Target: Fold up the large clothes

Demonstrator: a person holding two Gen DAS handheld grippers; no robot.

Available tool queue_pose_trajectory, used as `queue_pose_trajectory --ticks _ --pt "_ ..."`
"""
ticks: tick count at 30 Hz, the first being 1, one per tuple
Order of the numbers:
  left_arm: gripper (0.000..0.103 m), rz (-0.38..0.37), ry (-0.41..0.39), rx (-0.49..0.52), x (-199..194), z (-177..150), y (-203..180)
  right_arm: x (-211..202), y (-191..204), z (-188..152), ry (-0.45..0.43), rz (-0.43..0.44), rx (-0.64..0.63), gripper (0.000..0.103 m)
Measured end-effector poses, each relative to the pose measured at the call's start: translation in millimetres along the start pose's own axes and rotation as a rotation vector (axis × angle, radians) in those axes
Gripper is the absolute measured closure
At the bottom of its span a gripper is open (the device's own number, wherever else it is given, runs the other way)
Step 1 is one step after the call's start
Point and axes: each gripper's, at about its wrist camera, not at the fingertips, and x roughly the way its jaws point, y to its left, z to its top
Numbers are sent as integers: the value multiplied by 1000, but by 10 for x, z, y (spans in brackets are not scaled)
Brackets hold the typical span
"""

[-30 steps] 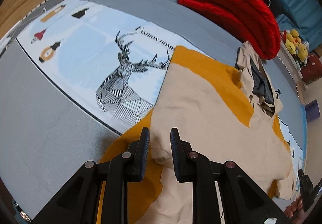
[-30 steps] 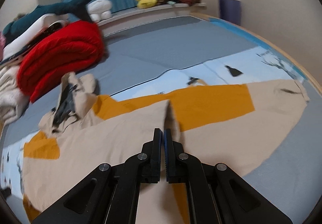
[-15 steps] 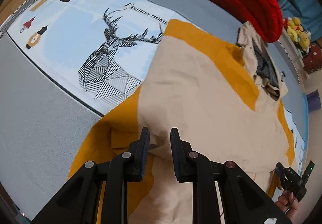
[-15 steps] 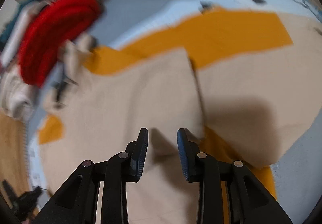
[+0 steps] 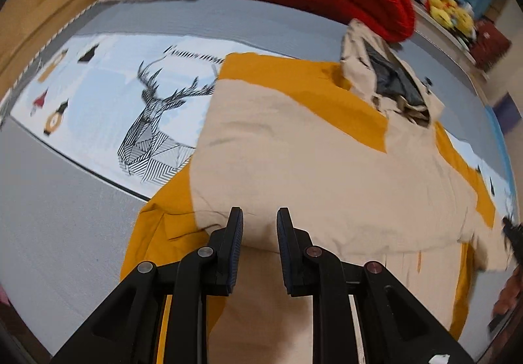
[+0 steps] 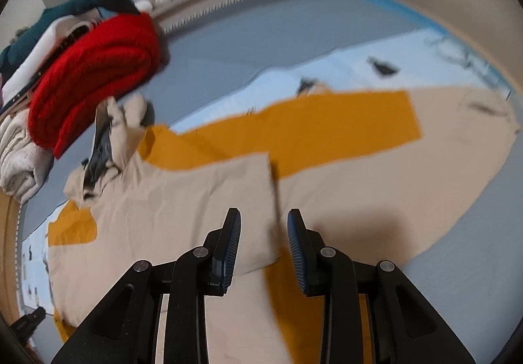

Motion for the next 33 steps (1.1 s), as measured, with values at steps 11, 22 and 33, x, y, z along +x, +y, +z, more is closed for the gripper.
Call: queue_pose_trajectory --ticks 11,22,33 --pt "84 -11 -35 115 -74 -165 -406 -304 -1486 240 -108 -143 135 71" --pt "84 -16 -13 178 97 -240 -714 -248 -3046 246 -95 -206 334 71" --pt "84 -20 7 208 218 -281 -844 213 -3787 47 -33 -121 584 71"
